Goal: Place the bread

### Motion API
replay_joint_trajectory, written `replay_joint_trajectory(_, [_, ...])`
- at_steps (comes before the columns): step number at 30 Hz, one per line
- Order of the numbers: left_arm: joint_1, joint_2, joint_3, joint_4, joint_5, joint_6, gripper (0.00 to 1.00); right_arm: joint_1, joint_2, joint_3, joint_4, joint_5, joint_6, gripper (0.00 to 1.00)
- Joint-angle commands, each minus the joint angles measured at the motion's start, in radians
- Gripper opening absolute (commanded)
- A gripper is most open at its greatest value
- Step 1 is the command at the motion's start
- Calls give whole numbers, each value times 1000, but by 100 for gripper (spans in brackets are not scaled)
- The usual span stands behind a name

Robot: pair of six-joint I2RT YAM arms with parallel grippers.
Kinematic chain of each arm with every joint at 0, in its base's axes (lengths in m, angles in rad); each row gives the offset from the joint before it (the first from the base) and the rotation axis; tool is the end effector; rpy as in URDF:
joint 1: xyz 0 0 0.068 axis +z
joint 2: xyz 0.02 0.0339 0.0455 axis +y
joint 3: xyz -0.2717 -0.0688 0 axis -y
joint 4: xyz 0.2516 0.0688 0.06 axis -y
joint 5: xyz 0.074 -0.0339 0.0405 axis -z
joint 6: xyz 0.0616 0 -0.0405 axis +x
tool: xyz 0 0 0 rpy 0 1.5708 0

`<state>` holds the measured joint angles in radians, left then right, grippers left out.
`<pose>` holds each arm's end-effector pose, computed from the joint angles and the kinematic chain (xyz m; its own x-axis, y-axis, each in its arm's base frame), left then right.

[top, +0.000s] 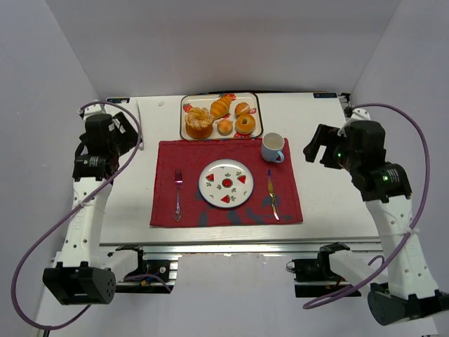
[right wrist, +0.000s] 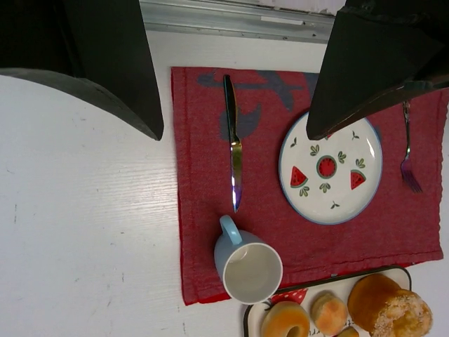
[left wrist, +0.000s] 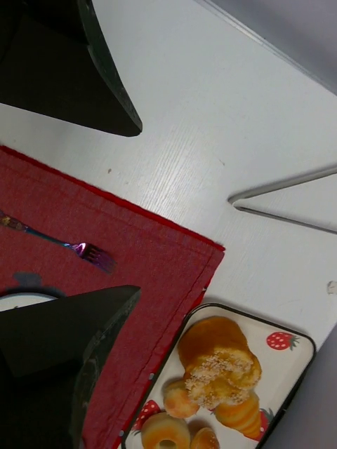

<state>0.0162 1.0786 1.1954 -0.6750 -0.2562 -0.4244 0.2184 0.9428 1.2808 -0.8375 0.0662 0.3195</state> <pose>0.2475 0.0196 0.3711 -0.3877 -0.4047 -0.8282 -0.4282 0.8747 -0.2270 0.1930 0.0387 0.4085 -0.4940 0.2114 -0.8433 -0.0046 0.9694 0.2456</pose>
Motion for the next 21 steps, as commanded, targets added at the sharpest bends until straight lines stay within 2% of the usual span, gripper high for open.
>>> replay_joint_trajectory(1, [-1,70,100,57,57,7,98,3,91,90,23,-35,-28,89])
replay_joint_trajectory(2, [-1,177,152,39,66,27,98,2,118,150,49,-60,-39,89])
replay_joint_trajectory(3, [-1,241,208,14,95,30,98,4,179,179,61,-153,-81,89])
replay_joint_trajectory(4, [-1,306,330,-9,112,38,98,4,213,211,70,-160,-86,89])
replay_joint_trajectory(5, [-1,427,386,-43,141,42,98,1,279,286,63,-145,-74,89])
replay_joint_trajectory(7, [-1,539,540,-99,160,53,97,3,339,342,57,-94,-72,90])
replay_joint_trajectory(9, [-1,697,645,-164,64,46,97,4,413,403,52,-30,-106,89])
replay_joint_trajectory(14, [40,996,956,-331,34,16,97,2,485,457,66,44,-89,90])
replay_joint_trajectory(16, [54,1099,1015,-356,29,-3,97,4,485,440,106,26,-86,90])
replay_joint_trajectory(21, [93,1170,1017,-298,55,-50,97,2,511,416,118,24,-83,89])
